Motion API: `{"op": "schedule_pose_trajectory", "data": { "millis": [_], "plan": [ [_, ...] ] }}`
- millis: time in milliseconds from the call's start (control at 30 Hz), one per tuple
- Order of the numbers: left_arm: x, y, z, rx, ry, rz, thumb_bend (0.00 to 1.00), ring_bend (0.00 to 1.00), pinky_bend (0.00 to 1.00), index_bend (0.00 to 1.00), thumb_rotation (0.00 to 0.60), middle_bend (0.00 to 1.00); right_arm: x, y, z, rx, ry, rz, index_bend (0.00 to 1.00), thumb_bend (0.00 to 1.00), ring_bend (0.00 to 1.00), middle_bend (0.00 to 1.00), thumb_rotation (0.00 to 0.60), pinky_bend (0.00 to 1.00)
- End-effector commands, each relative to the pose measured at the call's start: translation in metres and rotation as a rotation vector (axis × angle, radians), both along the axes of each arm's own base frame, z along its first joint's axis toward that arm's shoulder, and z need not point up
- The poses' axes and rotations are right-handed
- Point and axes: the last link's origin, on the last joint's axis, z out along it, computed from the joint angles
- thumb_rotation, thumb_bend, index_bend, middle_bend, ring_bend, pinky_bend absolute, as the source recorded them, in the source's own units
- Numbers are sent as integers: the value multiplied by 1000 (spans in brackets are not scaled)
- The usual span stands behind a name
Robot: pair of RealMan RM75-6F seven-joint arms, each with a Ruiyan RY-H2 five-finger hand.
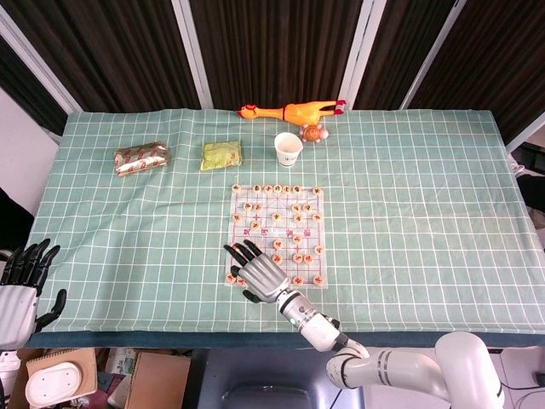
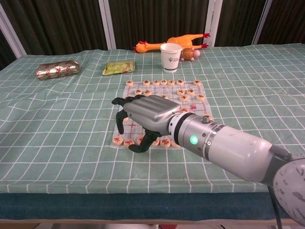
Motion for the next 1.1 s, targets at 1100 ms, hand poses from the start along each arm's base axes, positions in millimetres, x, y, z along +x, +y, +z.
{"op": "schedule_pose_trajectory", "data": {
  "millis": [1100],
  "plan": [
    [0, -5, 7, 17, -3, -5, 448, 0, 15, 0, 600, 0, 4, -4, -18, -24, 49, -42, 611, 496, 0, 54, 600, 0]
  ]
}}
